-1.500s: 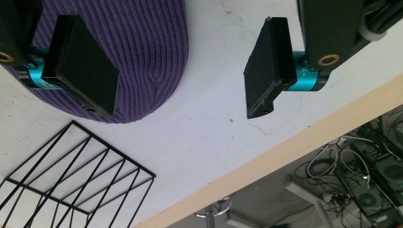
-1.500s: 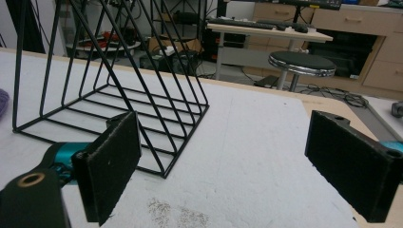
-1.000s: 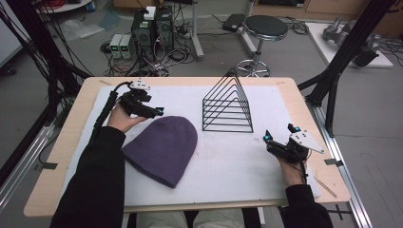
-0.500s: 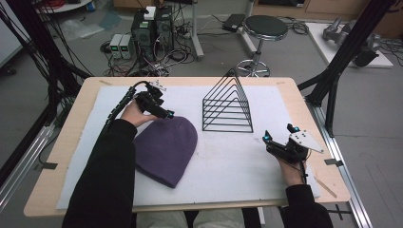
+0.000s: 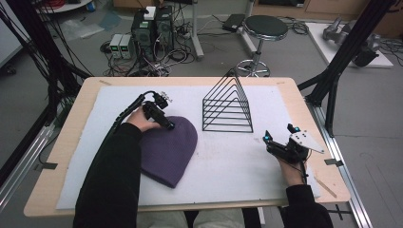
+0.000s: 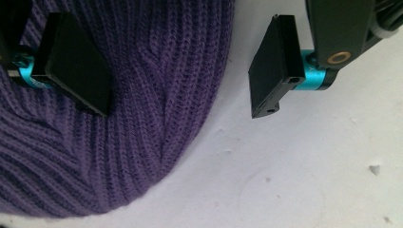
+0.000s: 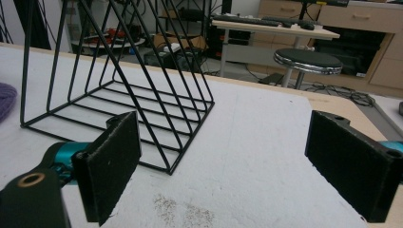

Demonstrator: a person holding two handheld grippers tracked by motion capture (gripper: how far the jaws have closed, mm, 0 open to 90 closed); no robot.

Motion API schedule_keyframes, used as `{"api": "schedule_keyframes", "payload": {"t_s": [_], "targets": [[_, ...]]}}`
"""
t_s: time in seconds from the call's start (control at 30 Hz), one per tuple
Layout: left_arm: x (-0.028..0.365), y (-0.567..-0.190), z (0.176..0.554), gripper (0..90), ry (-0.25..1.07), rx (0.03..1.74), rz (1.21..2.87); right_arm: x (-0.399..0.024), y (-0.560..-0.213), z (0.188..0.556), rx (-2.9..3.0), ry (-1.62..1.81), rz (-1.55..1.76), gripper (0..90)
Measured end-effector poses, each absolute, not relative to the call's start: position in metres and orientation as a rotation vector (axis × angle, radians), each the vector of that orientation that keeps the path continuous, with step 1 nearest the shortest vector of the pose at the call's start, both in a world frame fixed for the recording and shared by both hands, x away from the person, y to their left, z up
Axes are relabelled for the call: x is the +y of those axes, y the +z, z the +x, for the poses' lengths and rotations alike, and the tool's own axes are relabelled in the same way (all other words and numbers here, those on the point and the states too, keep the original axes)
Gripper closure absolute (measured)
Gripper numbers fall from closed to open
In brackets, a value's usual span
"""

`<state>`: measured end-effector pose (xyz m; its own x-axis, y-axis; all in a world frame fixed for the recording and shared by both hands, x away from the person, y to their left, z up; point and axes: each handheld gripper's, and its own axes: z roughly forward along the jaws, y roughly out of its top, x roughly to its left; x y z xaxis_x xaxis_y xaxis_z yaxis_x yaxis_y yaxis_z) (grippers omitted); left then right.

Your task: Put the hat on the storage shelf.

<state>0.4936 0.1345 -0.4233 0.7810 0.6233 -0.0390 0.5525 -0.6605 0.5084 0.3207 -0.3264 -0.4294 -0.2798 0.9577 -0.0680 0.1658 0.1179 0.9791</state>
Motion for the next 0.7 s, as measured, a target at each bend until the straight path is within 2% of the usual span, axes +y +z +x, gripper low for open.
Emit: {"api": "schedule_keyframes", "payload": {"t_s": [0.27, 0.37, 0.47, 0.53, 0.57, 0.63, 0.7], "targets": [[0.135, -0.425, 0.492, 26.0, 0.175, 0.895, 2.439, -0.326, -0.429, 0.320, 1.602, 1.247, 1.122, 11.0], [0.138, -0.424, 0.491, 30.1, 0.179, 0.891, 2.436, -0.326, -0.429, 0.320, 1.602, 1.246, 1.123, 11.0], [0.138, -0.423, 0.489, 43.7, 0.178, 0.888, 2.424, -0.326, -0.430, 0.321, 1.603, 1.246, 1.120, 11.0], [0.137, -0.422, 0.487, 59.5, 0.158, 0.882, 2.418, -0.326, -0.430, 0.321, 1.607, 1.244, 1.114, 11.0], [0.138, -0.422, 0.486, 59.5, 0.132, 0.876, 2.406, -0.326, -0.430, 0.321, 1.607, 1.244, 1.114, 11.0], [0.139, -0.423, 0.484, 74.2, 0.109, 0.888, 2.379, -0.325, -0.429, 0.320, 1.605, 1.247, 1.127, 11.0], [0.141, -0.423, 0.483, 76.8, 0.090, 0.908, 2.359, -0.325, -0.429, 0.320, 1.602, 1.248, 1.123, 11.0]]}}
